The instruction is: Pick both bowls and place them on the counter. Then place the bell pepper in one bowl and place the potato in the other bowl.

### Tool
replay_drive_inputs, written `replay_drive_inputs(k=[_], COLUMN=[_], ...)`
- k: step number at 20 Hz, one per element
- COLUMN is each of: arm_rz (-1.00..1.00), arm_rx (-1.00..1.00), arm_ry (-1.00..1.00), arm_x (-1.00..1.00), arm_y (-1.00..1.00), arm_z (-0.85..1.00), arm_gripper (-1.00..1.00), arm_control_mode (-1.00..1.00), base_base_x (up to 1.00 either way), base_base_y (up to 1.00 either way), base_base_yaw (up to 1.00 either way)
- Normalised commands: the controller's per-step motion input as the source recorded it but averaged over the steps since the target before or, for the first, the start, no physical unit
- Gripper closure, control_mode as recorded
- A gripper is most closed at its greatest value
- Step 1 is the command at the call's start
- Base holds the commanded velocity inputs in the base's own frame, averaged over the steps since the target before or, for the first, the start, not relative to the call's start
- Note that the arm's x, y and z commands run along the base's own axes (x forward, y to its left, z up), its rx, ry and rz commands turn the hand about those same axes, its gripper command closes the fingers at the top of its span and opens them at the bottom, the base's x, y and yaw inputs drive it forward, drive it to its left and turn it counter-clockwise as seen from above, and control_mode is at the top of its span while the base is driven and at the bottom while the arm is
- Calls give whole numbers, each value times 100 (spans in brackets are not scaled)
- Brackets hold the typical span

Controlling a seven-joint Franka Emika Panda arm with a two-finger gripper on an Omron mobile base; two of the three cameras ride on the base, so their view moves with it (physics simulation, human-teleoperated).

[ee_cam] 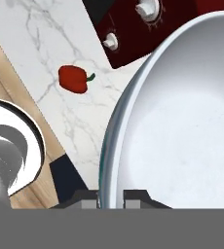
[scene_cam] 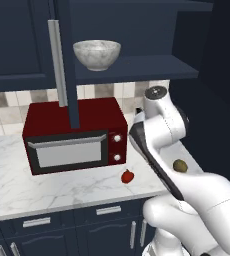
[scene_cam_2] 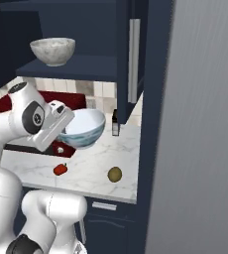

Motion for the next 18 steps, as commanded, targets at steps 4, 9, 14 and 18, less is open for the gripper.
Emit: replay_drive_inputs(k=[4, 9, 14, 18], arm_rz=[7, 7, 2, 3], arm_rx=[0, 0, 0, 0], arm_ry=[8, 0, 0, 1], arm_x=[26, 29, 39, 43], arm_y=[-23, -34, -20, -8], arm_z=[-53, -48, -33, -34], arm_gripper=[100, 100, 100, 100], arm_control_mode=[-100, -100, -100, -100], base_base_x=[0, 0, 0, 0], base_base_y=[0, 0, 0, 0], base_base_yaw=[0, 0, 0, 0])
